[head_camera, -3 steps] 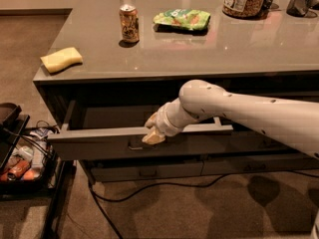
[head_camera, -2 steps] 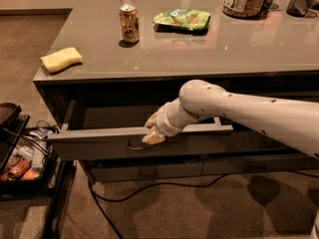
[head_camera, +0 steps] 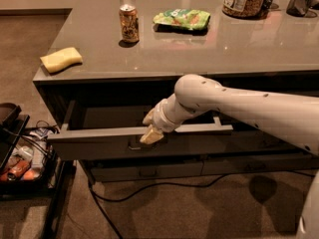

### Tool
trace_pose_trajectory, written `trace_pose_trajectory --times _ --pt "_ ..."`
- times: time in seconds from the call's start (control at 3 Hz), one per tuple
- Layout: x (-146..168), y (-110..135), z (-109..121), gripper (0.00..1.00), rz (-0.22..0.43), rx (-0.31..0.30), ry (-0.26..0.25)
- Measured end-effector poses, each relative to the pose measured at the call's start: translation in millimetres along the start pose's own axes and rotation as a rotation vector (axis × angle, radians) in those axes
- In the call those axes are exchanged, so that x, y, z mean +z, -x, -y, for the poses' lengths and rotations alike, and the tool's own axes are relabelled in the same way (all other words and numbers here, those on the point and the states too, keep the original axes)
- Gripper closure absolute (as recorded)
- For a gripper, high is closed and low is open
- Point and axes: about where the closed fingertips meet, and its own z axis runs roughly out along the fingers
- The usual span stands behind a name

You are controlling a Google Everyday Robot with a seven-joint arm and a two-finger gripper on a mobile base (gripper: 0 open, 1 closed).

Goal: Close top drawer

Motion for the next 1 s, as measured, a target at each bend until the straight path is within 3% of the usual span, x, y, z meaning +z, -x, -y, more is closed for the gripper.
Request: trace_pose_trajectory --times 0.33,0.67,1.0 --pt "1 1 0 0.00 -0.001 -0.003 0.004" --pt "4 -3 6 0.00 0.002 0.006 0.000" --pt "19 -7 34 0.00 0.048 0.013 -0.004"
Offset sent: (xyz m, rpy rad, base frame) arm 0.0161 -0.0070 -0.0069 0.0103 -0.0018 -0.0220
